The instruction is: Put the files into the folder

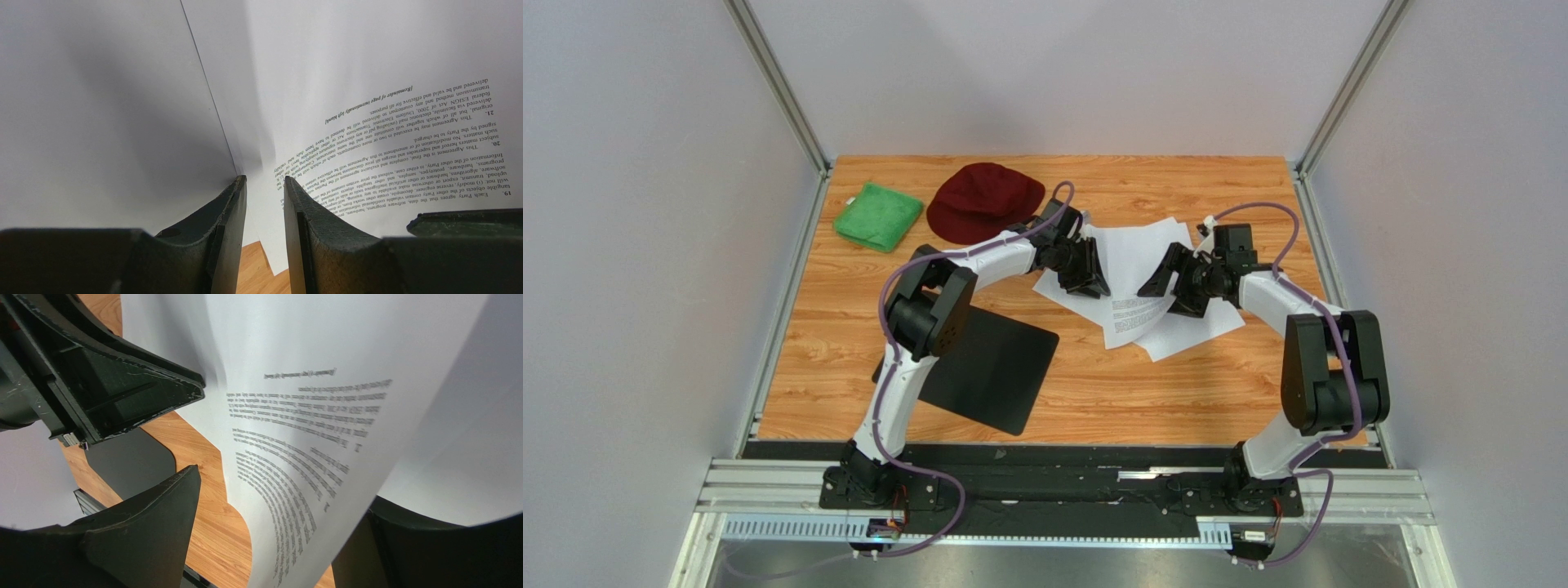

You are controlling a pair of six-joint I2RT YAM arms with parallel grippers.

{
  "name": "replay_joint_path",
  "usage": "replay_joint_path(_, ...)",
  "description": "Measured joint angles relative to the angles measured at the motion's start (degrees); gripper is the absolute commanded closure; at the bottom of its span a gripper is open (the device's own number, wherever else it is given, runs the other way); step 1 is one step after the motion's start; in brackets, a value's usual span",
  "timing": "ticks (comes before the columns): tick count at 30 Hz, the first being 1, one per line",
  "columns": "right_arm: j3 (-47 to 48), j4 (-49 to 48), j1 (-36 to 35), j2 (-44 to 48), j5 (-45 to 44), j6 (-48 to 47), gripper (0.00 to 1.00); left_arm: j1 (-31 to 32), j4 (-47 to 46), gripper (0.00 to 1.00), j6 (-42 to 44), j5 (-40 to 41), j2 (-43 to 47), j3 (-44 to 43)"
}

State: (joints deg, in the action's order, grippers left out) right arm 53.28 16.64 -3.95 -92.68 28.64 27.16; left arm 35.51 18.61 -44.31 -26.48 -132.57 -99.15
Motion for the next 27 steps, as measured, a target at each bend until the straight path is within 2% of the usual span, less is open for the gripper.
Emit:
replay_joint_path(7, -0.9, 1.97, 2.64, 0.55, -0.68, -0.02, 0.34, 0.0, 0.33, 0.61, 0.96, 0.0, 0.0, -0.11)
replay_joint_path(10, -1.79, 1.99, 3.19, 0.55, -0.07, -0.02, 0.42, 0.0, 0.42, 0.61, 1.18, -0.02, 0.0, -0.15)
replay_joint_path(13, -1.99, 2.03, 3.93, 0.52, 0.52, -0.09, 0.44, 0.0, 0.63, 0.61, 1.33, 0.0, 0.0, -0.26)
replay_joint_path(15, -2.16, 1.86, 4.92, 0.55, 1.03, -0.07, 0.43, 0.0, 0.92, 0.61, 1.49, 0.0, 0.0, -0.37)
replay_joint_path(16, -2.49, 1.75, 5.64, 0.66, 1.16, -0.04, 0.37, 0.0, 1.05, 0.61, 1.62, 0.0, 0.0, -0.44)
replay_joint_path(18, -3.45, 1.73, 7.69, 1.03, 1.99, 0.09, 0.34, 0.0, 1.36, 0.61, 1.84, 0.0, 0.0, -0.57)
replay_joint_path(21, -4.63, 1.16, 9.92, 1.18, 3.67, 0.35, 0.34, 0.02, 1.57, 0.61, 2.03, 0.0, 0.0, -0.66)
replay_joint_path(24, -5.84, 0.17, 10.8, 1.07, 5.44, 0.7, 0.41, 0.0, 1.79, 0.61, 2.08, 0.0, 0.0, -0.76)
replay_joint_path(27, -6.47, -1.05, 10.75, 0.55, 6.95, 1.14, 0.53, 0.0, 1.84, 0.61, 2.14, 0.0, 0.0, -0.76)
